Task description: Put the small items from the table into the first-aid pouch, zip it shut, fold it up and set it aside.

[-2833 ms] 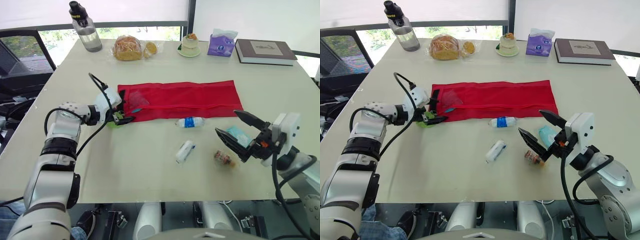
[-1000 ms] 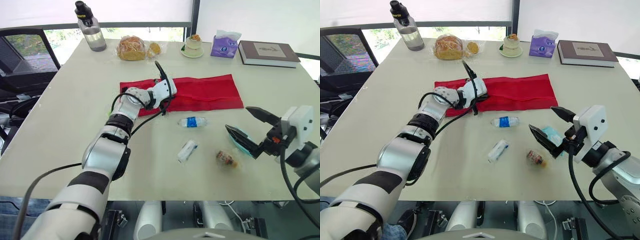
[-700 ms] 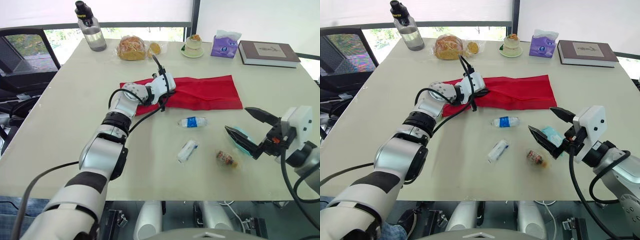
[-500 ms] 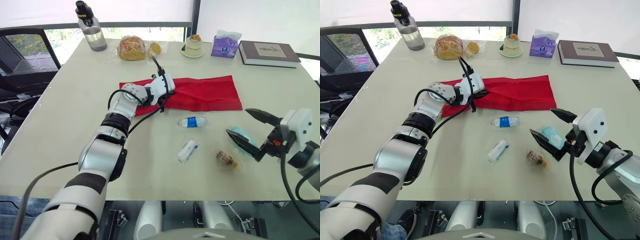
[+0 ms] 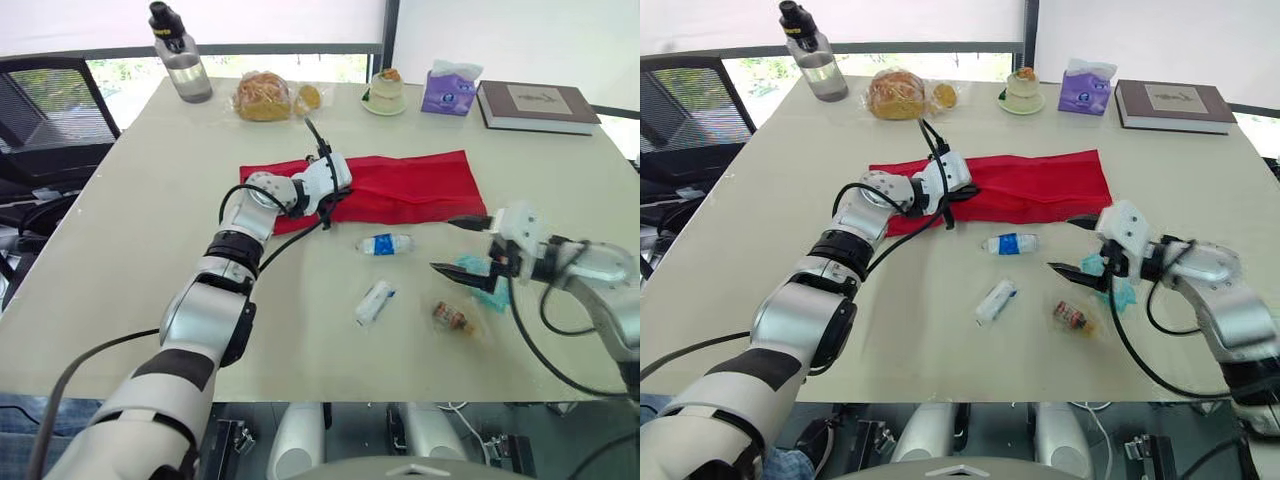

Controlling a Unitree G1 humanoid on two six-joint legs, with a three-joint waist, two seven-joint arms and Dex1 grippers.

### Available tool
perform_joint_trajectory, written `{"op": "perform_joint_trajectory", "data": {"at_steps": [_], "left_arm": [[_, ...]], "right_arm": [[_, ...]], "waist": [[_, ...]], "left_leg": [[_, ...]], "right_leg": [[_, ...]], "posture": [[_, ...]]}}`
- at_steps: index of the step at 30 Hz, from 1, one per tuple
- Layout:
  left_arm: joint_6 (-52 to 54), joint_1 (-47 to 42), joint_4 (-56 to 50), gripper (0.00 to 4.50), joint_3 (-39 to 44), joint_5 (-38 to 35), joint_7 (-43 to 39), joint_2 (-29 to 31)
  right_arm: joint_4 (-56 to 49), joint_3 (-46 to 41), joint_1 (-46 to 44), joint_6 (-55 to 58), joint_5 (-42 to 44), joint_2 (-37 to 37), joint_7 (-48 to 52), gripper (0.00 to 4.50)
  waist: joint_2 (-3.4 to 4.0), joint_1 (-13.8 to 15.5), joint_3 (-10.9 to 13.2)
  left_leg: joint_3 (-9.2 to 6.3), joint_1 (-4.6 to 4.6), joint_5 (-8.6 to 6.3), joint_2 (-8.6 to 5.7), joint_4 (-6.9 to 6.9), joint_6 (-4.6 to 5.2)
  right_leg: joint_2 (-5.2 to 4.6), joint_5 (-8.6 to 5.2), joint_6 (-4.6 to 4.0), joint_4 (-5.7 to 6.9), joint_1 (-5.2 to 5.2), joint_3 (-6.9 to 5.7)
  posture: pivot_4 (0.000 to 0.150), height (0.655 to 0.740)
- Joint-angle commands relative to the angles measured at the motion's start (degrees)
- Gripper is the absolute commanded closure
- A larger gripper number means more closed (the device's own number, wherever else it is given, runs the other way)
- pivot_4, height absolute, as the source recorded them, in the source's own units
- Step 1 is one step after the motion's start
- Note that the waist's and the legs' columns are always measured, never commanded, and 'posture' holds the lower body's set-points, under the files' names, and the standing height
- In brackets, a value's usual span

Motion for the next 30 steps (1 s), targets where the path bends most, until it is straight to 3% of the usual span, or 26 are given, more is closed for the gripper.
{"op": "perform_joint_trajectory", "data": {"at_steps": [1, 11, 14, 16, 17, 23, 30], "left_arm": [[-0.2, -0.96, -1.61, 4.4, 0.97, -1.13, 1.07, -0.22], [0.13, 0.72, -3.03, 4.4, 1.17, -1.91, 1.79, -0.86], [0.51, 0.97, -3.76, 4.5, 1.31, -2.13, 1.9, -1.0], [0.78, 1.07, -4.06, 4.5, 1.41, -2.21, 2.11, -1.08], [0.93, 1.11, -4.24, 4.5, 1.44, -2.23, 2.24, -1.13], [1.6, 1.68, -5.41, 4.5, 1.35, -2.57, 2.34, -1.48], [2.23, 2.4, -7.11, 4.5, 0.89, -3.16, 1.78, -2.11]], "right_arm": [[9.29, 5.19, -8.38, -3.12, -5.98, 2.26, 4.18, 0.0], [31.96, 12.67, -22.96, -15.56, -16.62, 9.97, 11.14, 0.0], [37.17, 12.82, -25.72, -19.23, -18.4, 11.49, 12.25, 0.86], [39.17, 12.57, -26.66, -20.49, -19.23, 11.85, 12.93, 1.83], [39.93, 12.39, -27.0, -20.9, -19.51, 11.96, 13.29, 2.03], [36.53, 11.0, -25.88, -15.88, -19.0, 12.16, 14.79, 4.43], [26.36, 5.89, -21.74, -2.85, -16.71, 10.49, 10.77, 4.48]], "waist": [[0.01, 0.02, 0.0], [0.06, 0.22, 0.03], [0.07, 0.09, 0.04], [0.09, 0.06, 0.05], [0.09, 0.06, 0.06], [0.13, 0.04, 0.08], [0.16, 0.18, 0.1]], "left_leg": [[-0.01, 0.01, 0.0, 0.0, 0.01, 0.0], [-0.01, -0.07, 0.0, -0.02, -0.03, -0.01], [-0.01, -0.05, 0.0, -0.02, -0.03, -0.01], [-0.03, -0.04, 0.0, -0.01, -0.03, -0.01], [-0.04, -0.04, 0.0, -0.01, -0.04, -0.01], [-0.03, -0.04, 0.0, -0.01, -0.04, -0.01], [-0.03, -0.06, 0.0, -0.02, -0.02, -0.01]], "right_leg": [[0.0, 0.0, 0.0, 0.02, 0.0, 0.0], [-0.02, 0.01, -0.02, -0.01, -0.03, -0.05], [-0.02, 0.01, -0.02, 0.01, -0.03, -0.04], [-0.01, 0.01, -0.02, 0.04, -0.03, -0.05], [-0.01, 0.01, -0.02, 0.05, -0.03, -0.05], [-0.02, 0.02, -0.03, 0.05, -0.03, -0.04], [-0.03, 0.02, -0.03, 0.06, -0.03, -0.04]], "posture": [[0.15, 0.74], [0.15, 0.74], [0.15, 0.74], [0.15, 0.74], [0.15, 0.74], [0.15, 0.74], [0.15, 0.74]]}}
